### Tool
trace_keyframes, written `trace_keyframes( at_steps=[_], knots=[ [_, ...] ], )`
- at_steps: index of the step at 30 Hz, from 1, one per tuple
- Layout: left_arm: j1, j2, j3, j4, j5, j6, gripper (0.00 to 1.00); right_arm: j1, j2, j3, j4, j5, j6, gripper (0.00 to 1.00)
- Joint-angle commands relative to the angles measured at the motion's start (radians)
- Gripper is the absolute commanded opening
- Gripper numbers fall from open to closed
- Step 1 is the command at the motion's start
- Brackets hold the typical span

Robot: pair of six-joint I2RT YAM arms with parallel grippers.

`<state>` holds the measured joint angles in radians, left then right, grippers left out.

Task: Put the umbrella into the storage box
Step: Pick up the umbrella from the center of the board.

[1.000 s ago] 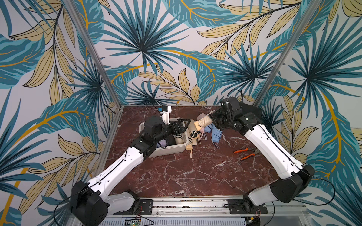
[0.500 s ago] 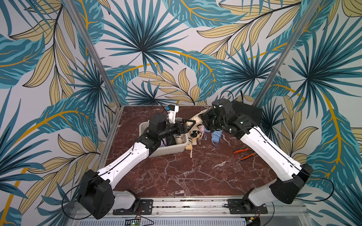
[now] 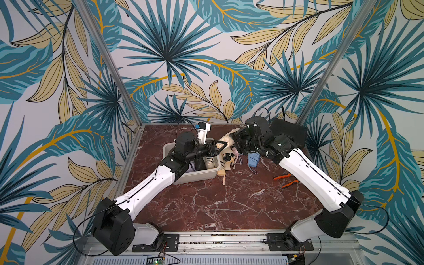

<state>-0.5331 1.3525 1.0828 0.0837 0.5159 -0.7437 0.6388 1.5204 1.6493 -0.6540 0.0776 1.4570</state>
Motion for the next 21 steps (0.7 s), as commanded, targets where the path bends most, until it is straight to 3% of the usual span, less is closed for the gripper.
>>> trace_keyframes(
  at_steps=[1, 6, 9, 13, 16, 21],
  knots=[
    [-0.003, -0.012, 0.044, 0.001, 0.019, 0.031, 0.36, 0.007, 0.0, -0.002, 0.063, 0.001, -0.02, 0.6],
    [0.004, -0.019, 0.045, -0.008, 0.016, 0.033, 0.3, 0.004, -0.03, -0.013, 0.067, 0.053, -0.173, 0.72],
    [0.017, -0.027, 0.042, -0.023, 0.023, 0.03, 0.3, -0.016, -0.069, -0.022, 0.067, 0.091, -0.392, 0.75],
    [0.049, -0.041, 0.04, -0.062, 0.061, 0.022, 0.31, -0.025, -0.119, -0.022, 0.077, 0.107, -0.899, 0.76],
    [0.074, -0.048, 0.04, -0.109, 0.115, 0.025, 0.31, -0.028, -0.139, -0.02, 0.031, 0.007, -1.321, 0.76],
    [0.1, -0.061, 0.046, -0.198, 0.209, 0.055, 0.31, -0.025, -0.171, -0.066, -0.095, -0.181, -1.882, 0.77]
  ],
)
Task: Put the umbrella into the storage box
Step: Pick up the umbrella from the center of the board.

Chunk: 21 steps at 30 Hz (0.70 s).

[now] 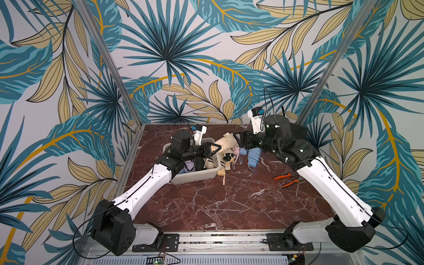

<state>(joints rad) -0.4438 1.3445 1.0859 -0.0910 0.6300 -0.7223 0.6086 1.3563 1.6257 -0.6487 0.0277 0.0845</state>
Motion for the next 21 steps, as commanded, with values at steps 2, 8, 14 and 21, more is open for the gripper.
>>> trace_keyframes(
  at_steps=[2, 8, 14, 21],
  knots=[
    [0.013, -0.054, 0.046, -0.045, 0.135, 0.04, 0.31, 0.01, -0.016, -0.068, -0.14, -0.162, -0.685, 0.79],
    [0.013, -0.056, 0.048, -0.061, 0.236, 0.042, 0.32, 0.027, 0.0, -0.072, -0.204, -0.187, -1.018, 0.83],
    [0.013, -0.05, 0.037, -0.029, 0.334, 0.031, 0.33, 0.073, 0.059, -0.024, -0.247, -0.142, -1.204, 0.85],
    [0.013, -0.056, 0.034, -0.022, 0.369, 0.033, 0.33, 0.103, 0.126, 0.013, -0.283, -0.123, -1.273, 0.85]
  ],
)
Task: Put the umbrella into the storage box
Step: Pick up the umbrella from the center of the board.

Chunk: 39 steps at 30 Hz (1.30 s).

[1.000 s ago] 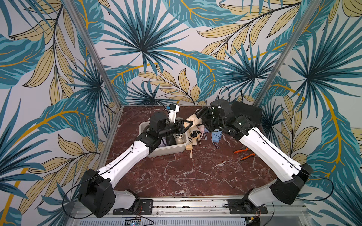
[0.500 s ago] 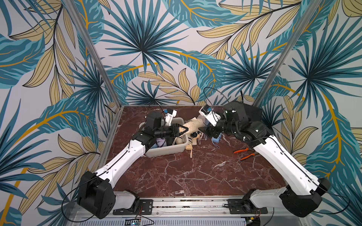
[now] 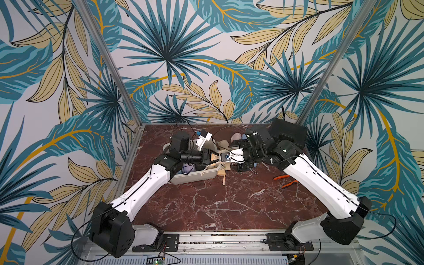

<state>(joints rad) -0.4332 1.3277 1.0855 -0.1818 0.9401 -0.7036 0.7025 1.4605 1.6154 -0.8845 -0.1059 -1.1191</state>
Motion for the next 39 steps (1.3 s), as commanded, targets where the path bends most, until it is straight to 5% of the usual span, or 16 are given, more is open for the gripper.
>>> trace_keyframes(
  at_steps=[1, 12, 21, 29, 33, 36, 39],
  knots=[
    [0.002, -0.04, 0.034, 0.07, 0.066, 0.015, 0.33, 0.01, 0.029, 0.024, -0.048, 0.015, -0.072, 0.84],
    [0.002, -0.081, -0.011, 0.087, 0.095, 0.004, 0.38, 0.011, 0.072, 0.046, -0.03, 0.035, -0.079, 0.47],
    [0.078, -0.141, -0.042, 0.037, -0.029, 0.022, 0.99, 0.011, 0.057, -0.005, 0.042, 0.017, -0.018, 0.33],
    [0.243, -0.236, -0.115, -0.017, -0.224, -0.007, 1.0, 0.007, -0.004, -0.14, 0.132, 0.015, 0.096, 0.31],
    [0.305, -0.293, -0.126, -0.15, -0.483, -0.008, 1.0, 0.013, -0.033, -0.21, 0.267, -0.062, 0.293, 0.3],
    [0.343, -0.337, -0.125, -0.255, -0.714, -0.026, 1.0, 0.04, -0.03, -0.255, 0.447, -0.074, 0.585, 0.29],
    [0.388, -0.359, -0.128, -0.313, -0.864, -0.036, 1.0, 0.094, 0.049, -0.186, 0.501, 0.038, 0.931, 0.29]
  ],
)
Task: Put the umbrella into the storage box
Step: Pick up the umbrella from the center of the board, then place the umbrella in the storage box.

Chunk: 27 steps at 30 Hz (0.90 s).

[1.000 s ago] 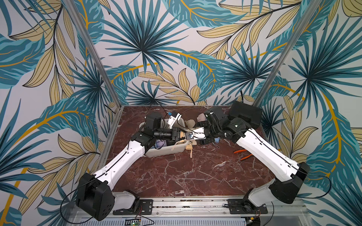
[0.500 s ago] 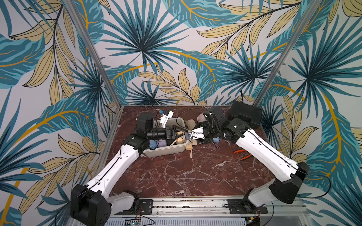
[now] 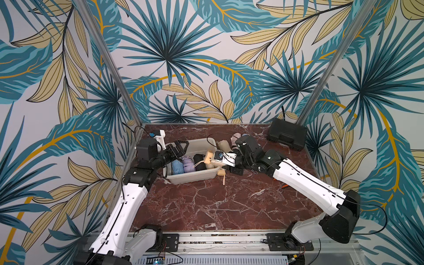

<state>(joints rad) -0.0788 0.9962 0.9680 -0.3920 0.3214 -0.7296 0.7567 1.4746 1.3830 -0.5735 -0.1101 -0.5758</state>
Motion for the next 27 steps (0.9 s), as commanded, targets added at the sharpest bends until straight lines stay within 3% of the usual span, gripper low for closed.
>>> trace_keyframes(
  at_steps=[1, 4, 8, 10, 16, 27],
  knots=[
    [0.047, -0.031, -0.011, -0.117, -0.283, -0.014, 1.0, 0.041, 0.083, 0.112, 0.148, 0.083, 0.51, 0.29],
    [0.079, -0.031, -0.015, -0.133, -0.35, -0.028, 1.0, 0.088, 0.253, 0.356, -0.042, 0.13, 0.802, 0.28],
    [0.094, -0.022, -0.026, -0.144, -0.374, -0.026, 0.99, 0.103, 0.438, 0.598, -0.171, 0.107, 0.985, 0.29],
    [0.102, -0.004, -0.031, -0.168, -0.36, -0.015, 0.93, 0.108, 0.508, 0.672, -0.169, 0.089, 1.048, 0.29],
    [0.112, 0.0, -0.064, -0.213, -0.288, 0.028, 0.71, 0.125, 0.698, 0.867, -0.163, -0.032, 1.181, 0.29],
    [0.113, -0.081, -0.185, -0.186, -0.31, 0.019, 0.65, 0.169, 0.878, 0.935, -0.051, -0.037, 1.281, 0.28]
  ],
)
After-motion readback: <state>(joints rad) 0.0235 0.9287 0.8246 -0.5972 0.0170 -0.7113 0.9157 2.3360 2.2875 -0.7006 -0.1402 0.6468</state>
